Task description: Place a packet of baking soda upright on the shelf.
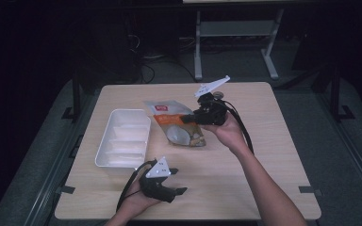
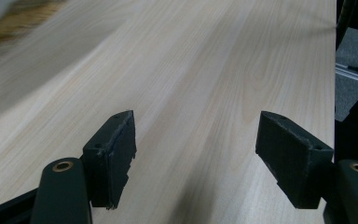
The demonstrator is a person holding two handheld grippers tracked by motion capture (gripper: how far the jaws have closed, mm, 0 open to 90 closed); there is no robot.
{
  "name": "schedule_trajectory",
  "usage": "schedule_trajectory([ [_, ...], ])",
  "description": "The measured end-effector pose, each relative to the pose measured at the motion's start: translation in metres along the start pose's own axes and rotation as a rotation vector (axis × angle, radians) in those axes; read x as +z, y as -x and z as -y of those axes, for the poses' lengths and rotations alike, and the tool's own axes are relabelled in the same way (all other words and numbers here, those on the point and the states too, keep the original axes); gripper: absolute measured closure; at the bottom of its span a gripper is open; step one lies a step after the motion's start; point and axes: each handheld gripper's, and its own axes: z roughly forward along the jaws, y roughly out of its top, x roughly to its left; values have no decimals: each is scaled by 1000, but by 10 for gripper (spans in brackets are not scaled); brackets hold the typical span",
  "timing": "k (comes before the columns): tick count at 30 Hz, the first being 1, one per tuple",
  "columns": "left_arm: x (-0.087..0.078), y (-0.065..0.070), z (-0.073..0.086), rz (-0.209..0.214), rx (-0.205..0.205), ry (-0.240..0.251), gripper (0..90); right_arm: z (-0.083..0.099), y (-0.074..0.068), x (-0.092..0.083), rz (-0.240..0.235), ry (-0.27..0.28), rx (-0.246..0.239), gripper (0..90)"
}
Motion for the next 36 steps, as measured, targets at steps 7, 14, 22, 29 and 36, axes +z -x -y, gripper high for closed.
schedule_trajectory([
  [7, 0, 1, 0, 4, 7, -1, 279, -23, -8, 17, -24, 24, -17, 899],
  [14, 0, 0, 1, 9, 11, -5, 277, -43, -18, 30, -52, 39, -55, 899],
  [22, 0, 0, 1, 9, 18, -9, 276, -58, -25, 44, -74, 42, -80, 899],
  [29, 1, 0, 3, 11, 25, -15, 278, -71, -32, 56, -87, 43, -96, 899],
  [36, 1, 1, 3, 11, 34, -19, 278, -79, -38, 68, -104, 46, -110, 899],
])
